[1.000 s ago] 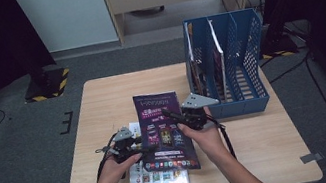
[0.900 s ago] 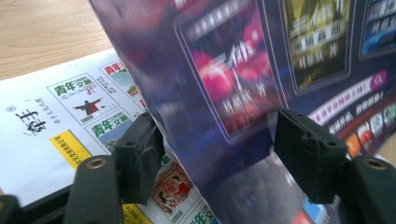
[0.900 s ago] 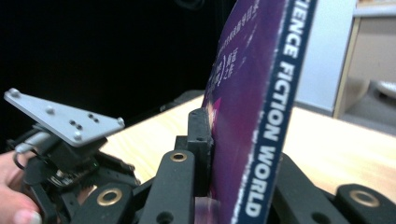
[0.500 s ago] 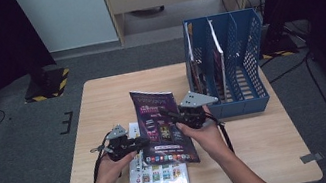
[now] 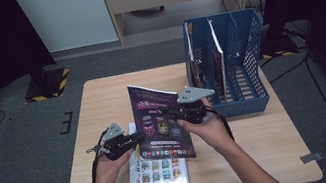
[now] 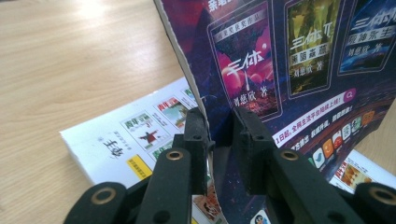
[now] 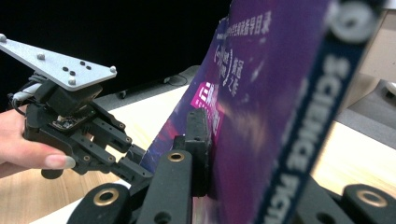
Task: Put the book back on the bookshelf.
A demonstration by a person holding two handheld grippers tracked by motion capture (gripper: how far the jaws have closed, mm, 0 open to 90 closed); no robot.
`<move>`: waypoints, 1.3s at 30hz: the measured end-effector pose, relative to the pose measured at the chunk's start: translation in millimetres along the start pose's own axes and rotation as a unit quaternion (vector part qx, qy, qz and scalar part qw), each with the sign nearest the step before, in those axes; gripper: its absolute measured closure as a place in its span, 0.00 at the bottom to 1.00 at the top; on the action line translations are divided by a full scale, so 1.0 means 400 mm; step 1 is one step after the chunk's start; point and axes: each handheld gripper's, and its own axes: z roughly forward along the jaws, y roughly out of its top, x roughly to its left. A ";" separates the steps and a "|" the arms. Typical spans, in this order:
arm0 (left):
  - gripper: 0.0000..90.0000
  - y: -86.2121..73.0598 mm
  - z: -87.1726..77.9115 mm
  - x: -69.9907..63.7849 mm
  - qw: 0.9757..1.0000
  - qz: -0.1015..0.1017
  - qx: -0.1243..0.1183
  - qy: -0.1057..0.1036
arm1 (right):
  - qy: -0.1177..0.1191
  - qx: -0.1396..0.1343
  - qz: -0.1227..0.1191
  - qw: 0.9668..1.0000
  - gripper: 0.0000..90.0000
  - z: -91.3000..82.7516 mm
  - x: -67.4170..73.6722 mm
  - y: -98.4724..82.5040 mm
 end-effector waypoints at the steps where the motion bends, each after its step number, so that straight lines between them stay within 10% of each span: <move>1: 0.84 0.000 -0.001 0.001 1.000 0.001 -0.001 0.002 | 0.002 0.003 0.000 1.000 0.88 0.002 -0.001 0.003; 30: 0.84 0.008 -0.022 -0.001 0.999 0.022 -0.020 0.015 | 0.021 0.012 -0.007 1.000 0.92 0.013 0.009 0.063; 39: 0.67 -0.004 -0.011 0.005 0.999 0.016 -0.009 0.040 | 0.005 0.000 -0.011 1.000 0.93 0.011 0.013 0.066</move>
